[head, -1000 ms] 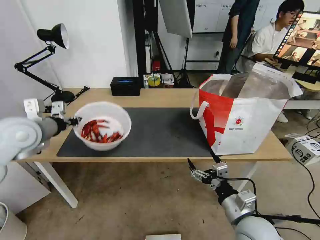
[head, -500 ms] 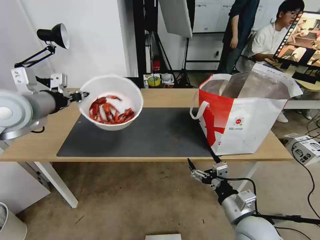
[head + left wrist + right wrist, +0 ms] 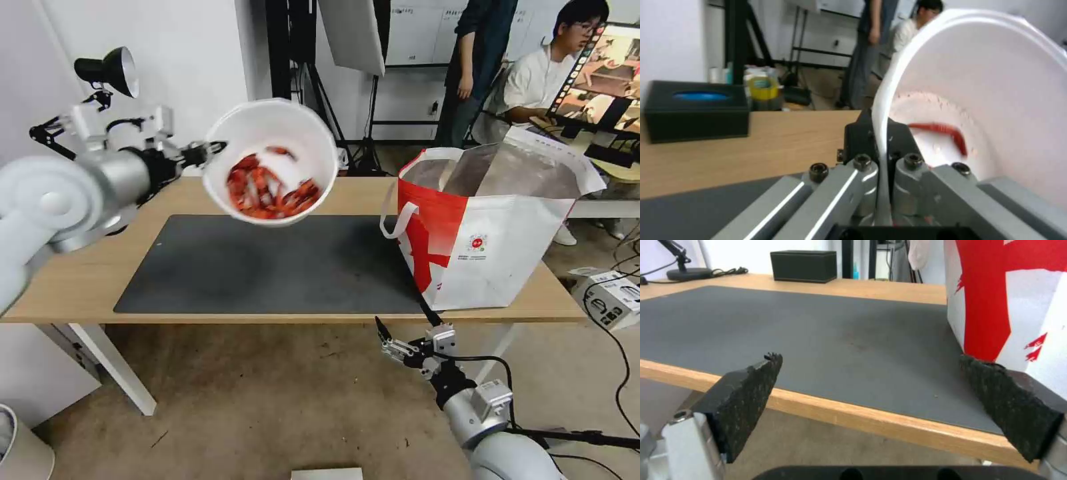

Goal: Pick up the trash from the table and place it into the takeout bag.

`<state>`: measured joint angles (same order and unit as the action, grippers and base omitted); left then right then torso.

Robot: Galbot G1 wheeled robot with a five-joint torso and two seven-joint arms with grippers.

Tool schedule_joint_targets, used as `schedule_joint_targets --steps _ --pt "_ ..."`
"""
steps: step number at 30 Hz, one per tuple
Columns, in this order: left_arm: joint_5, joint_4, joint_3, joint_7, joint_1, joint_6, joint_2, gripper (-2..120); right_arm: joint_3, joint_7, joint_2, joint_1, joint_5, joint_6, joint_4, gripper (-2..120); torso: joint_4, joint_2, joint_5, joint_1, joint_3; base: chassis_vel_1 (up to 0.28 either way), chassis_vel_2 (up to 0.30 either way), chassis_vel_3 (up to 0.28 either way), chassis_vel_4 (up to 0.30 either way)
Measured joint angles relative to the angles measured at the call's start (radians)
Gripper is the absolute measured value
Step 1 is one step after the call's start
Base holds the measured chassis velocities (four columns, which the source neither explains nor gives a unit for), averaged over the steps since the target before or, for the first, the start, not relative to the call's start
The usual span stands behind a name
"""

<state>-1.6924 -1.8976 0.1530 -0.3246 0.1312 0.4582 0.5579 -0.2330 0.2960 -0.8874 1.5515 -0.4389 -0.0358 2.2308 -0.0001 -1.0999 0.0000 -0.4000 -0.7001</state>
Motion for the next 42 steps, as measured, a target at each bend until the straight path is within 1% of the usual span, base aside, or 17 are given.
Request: schedule_joint_targets --steps 3,4,7,8,11,12,18,22,25,27,28,31,32,34,38,40,42 --pt "-0.001 0.049 0.092 -0.003 -0.112 -0.002 0.077 0 0.0 0.0 0.0 0.0 0.0 0.0 0.0 100 0.0 0.0 0.0002 0.0 0.0 0.0 0.0 0.0 0.0" --pt "-0.001 0.049 0.092 -0.003 -0.112 -0.002 0.077 0 0.0 0.0 0.0 0.0 0.0 0.0 0.0 100 0.0 0.0 0.0002 0.0 0.0 0.0 0.0 0.0 0.0" --pt "-0.001 0.104 0.154 -0.007 -0.194 -0.002 0.152 0 0.0 0.0 0.0 0.0 0.0 0.0 0.0 100 -0.0002 0.0 0.0003 0.0 0.0 0.0 0.0 0.0 0.0" --pt "-0.001 0.104 0.154 -0.007 -0.194 -0.002 0.152 0 0.0 0.0 0.0 0.0 0.0 0.0 0.0 100 -0.0002 0.0 0.0003 0.0 0.0 0.0 0.0 0.0 0.0" --pt "-0.001 0.145 0.194 -0.018 -0.244 0.0 0.211 0 0.0 0.0 0.0 0.0 0.0 0.0 0.0 100 0.0001 0.0 0.0002 0.0 0.0 0.0 0.0 0.0 0.0" --pt "-0.001 0.145 0.194 -0.018 -0.244 0.0 0.211 0 0.0 0.0 0.0 0.0 0.0 0.0 0.0 100 0.0001 0.0 0.0002 0.0 0.0 0.0 0.0 0.0 0.0" --pt "-0.001 0.222 0.252 -0.031 -0.31 0.004 0.303 0 0.0 0.0 0.0 0.0 0.0 0.0 0.0 100 0.0001 0.0 0.0002 0.0 0.0 0.0 0.0 0.0 0.0" --pt "-0.001 0.254 0.274 -0.036 -0.329 0.004 0.337 0 0.0 0.0 0.0 0.0 0.0 0.0 0.0 100 0.0002 0.0 0.0 0.0 0.0 0.0 0.0 0.0 0.0" --pt "-0.001 0.3 0.289 -0.046 -0.349 0.004 0.406 0 0.0 0.0 0.0 0.0 0.0 0.0 0.0 100 0.0 0.0 0.0002 0.0 0.0 0.0 0.0 0.0 0.0" --pt "-0.001 0.309 0.292 -0.05 -0.352 0.004 0.42 0 0.0 0.0 0.0 0.0 0.0 0.0 0.0 100 0.0001 0.0 0.0002 0.0 0.0 0.0 0.0 0.0 0.0" --pt "0.0 0.326 0.297 -0.057 -0.361 0.0 0.453 0 0.0 0.0 0.0 0.0 0.0 0.0 0.0 100 0.0001 0.0 0.0002 0.0 0.0 0.0 0.0 0.0 0.0" --pt "0.0 0.354 0.299 -0.073 -0.372 -0.005 0.497 0 0.0 0.0 0.0 0.0 0.0 0.0 0.0 100 0.0 0.0 0.0002 0.0 0.0 0.0 0.0 0.0 0.0" --pt "0.0 0.354 0.299 -0.073 -0.372 -0.005 0.497 0 0.0 0.0 0.0 0.0 0.0 0.0 0.0 100 0.0 0.0 0.0002 0.0 0.0 0.0 0.0 0.0 0.0" --pt "-0.001 0.391 0.302 -0.088 -0.382 -0.017 0.546 0 0.0 0.0 0.0 0.0 0.0 0.0 0.0 100 -0.0001 0.0 0.0002 0.0 0.0 0.0 0.0 0.0 0.0" --pt "-0.002 0.434 0.304 -0.107 -0.389 -0.024 0.592 0 0.0 0.0 0.0 0.0 0.0 0.0 0.0 100 0.0003 0.0 0.0002 0.0 0.0 0.0 0.0 0.0 0.0" --pt "-0.002 0.493 0.306 -0.128 -0.395 -0.035 0.653 0 0.0 0.0 0.0 0.0 0.0 0.0 0.0 100 0.0 0.0 0.0002 0.0 0.0 0.0 0.0 0.0 0.0" --pt "0.0 0.515 0.309 -0.134 -0.397 -0.043 0.675 0 0.0 0.0 0.0 0.0 0.0 0.0 0.0 100 0.0 0.0 0.0002 0.0 0.0 0.0 0.0 0.0 0.0"
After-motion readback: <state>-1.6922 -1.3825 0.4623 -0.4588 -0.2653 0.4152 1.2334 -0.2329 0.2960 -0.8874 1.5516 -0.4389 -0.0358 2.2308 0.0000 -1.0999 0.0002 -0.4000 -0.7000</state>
